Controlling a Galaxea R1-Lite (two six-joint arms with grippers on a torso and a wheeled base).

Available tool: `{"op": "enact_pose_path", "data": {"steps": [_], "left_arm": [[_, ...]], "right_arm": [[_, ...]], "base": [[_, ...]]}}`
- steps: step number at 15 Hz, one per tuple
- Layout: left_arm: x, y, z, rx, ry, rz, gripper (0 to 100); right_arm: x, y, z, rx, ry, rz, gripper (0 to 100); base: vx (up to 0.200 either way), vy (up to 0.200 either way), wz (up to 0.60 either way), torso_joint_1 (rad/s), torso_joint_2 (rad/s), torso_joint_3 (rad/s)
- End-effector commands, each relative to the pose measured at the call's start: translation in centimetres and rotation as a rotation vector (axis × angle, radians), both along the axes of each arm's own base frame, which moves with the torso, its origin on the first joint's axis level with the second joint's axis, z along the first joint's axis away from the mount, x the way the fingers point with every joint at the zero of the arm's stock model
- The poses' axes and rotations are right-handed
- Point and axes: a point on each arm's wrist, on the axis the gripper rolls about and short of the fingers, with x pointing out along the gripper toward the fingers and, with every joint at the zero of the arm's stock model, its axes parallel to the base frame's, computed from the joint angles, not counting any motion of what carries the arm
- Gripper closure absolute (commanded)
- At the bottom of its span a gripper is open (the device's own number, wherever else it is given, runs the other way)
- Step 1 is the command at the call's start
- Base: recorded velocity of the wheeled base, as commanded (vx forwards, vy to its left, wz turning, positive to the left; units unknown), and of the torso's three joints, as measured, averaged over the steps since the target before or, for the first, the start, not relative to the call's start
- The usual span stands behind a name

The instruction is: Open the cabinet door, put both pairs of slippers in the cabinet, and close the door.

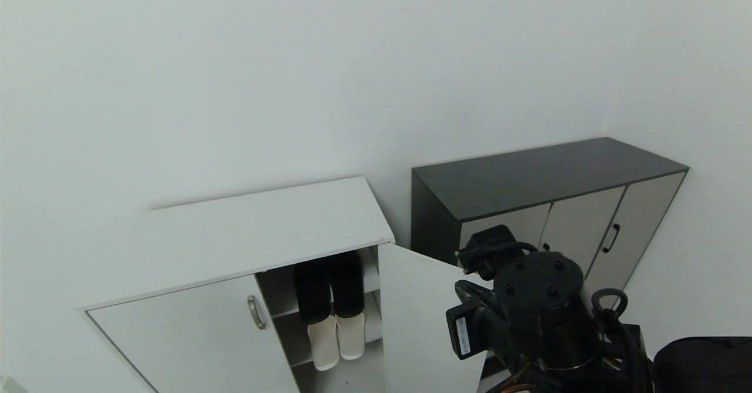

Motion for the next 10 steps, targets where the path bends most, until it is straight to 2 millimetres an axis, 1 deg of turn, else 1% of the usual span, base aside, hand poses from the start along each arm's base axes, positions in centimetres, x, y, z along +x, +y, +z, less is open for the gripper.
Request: {"op": "enact_pose_path", "data": {"steps": [1, 8, 9, 10], "left_arm": [[0.01, 0.00, 0.00, 0.000, 0.001, 0.001, 100], [0.01, 0.00, 0.00, 0.000, 0.001, 0.001, 100], [0.01, 0.00, 0.00, 0.000, 0.001, 0.001, 100], [0.01, 0.00, 0.00, 0.000, 0.001, 0.001, 100]], "right_arm": [[0.00, -0.02, 0.01, 0.000, 0.000, -0.001, 100], [0.07, 0.01, -0.13, -0.017, -0.002, 0.003, 100], [0.11, -0.01, -0.11, -0.027, -0.007, 0.006, 100], [0.75, -0.30, 0.07, -0.026, -0.020, -0.008, 100]], "base": [[0.000, 0.000, 0.00, 0.000, 0.00, 0.000], [-0.200, 0.000, 0.00, 0.001, 0.00, 0.002], [0.000, 0.000, 0.00, 0.000, 0.00, 0.000], [0.000, 0.000, 0.00, 0.000, 0.00, 0.000]]}}
